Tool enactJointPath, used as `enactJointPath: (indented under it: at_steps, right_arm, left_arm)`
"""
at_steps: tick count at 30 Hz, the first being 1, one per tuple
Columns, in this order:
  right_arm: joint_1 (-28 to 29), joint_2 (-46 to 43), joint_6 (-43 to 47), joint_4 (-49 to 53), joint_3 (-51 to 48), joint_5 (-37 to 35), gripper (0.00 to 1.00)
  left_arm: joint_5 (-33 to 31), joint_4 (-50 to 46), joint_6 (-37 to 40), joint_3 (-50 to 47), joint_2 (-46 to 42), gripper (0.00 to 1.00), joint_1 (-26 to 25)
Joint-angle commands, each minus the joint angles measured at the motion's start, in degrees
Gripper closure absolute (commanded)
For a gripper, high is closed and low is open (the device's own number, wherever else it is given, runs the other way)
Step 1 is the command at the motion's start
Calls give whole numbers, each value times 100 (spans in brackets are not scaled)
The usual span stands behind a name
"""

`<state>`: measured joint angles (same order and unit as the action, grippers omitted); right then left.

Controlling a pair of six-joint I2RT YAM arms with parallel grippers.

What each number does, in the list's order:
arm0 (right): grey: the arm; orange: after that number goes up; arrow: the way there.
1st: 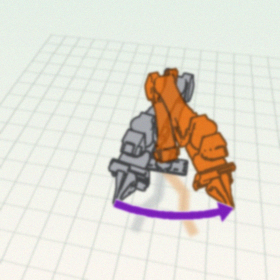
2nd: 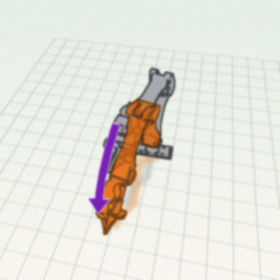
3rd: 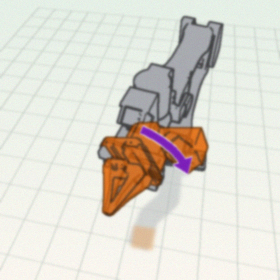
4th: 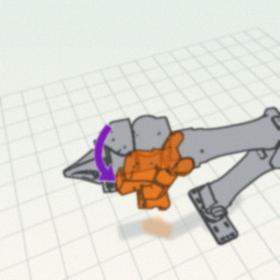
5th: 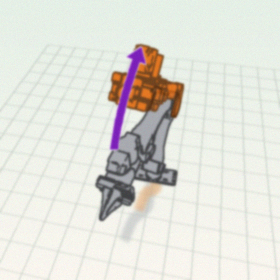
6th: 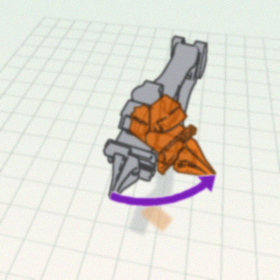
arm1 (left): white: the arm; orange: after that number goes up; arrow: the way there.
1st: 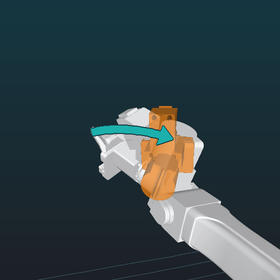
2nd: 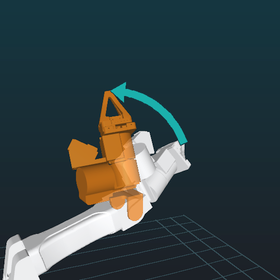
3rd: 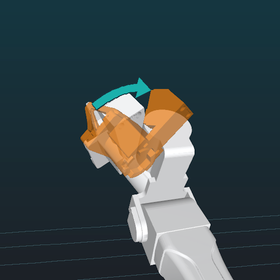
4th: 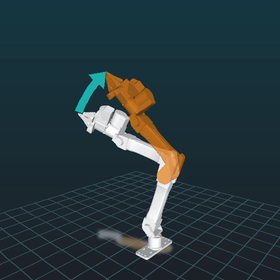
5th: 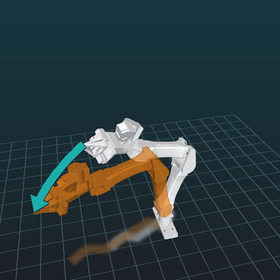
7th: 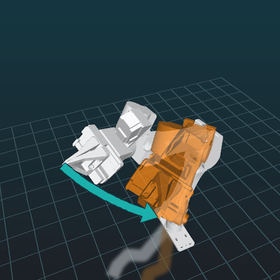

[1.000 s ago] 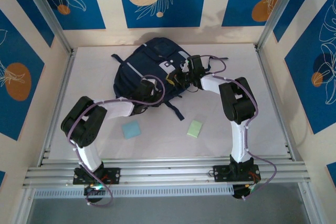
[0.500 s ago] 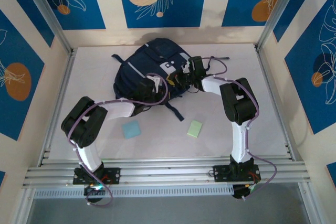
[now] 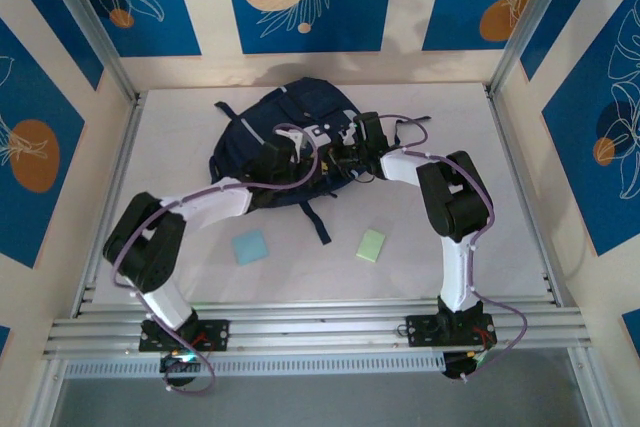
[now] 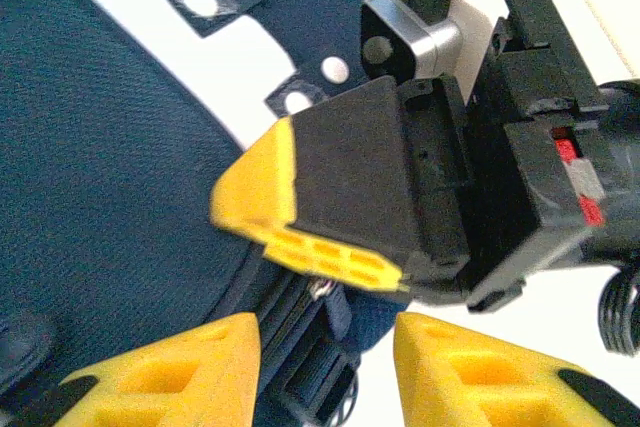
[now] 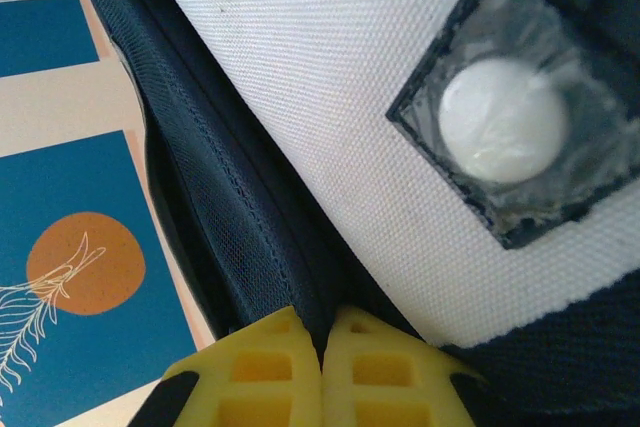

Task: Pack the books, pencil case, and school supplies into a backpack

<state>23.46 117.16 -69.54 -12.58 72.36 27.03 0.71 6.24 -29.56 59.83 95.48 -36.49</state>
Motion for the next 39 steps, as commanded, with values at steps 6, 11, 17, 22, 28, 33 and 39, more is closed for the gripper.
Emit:
enactJointPath:
  at_steps: [6,11,17,22,28,33,39]
  right_arm:
    - [97,-191,-77,253,15,314,100]
    - [123,-212,-67,277,40,264,100]
    - [166,-197,-65,267,59,206,100]
    - [202,-211,-15,249,61,242,100]
    - [211,-219,3,189,7,249,100]
    - [204,-238,34,157,-47,226,100]
    - [59,-276,372,417,-108,33,100]
  left_arm:
    - [-395,-1533,-334,-150,-531,60,-14]
    - [-423,-1790,-603,-4,-135,60,-17]
    - [-895,-2007,-765,238,349,60,-91]
    - [-1354,-1805,-705,401,599,58,-93]
    - [-1417,-1970,-477,1099,1036,61,-95]
    - [-1362,-2201,-360,1348,1270,89,-64]
    - [-475,-2550,106,1111,794,100,84]
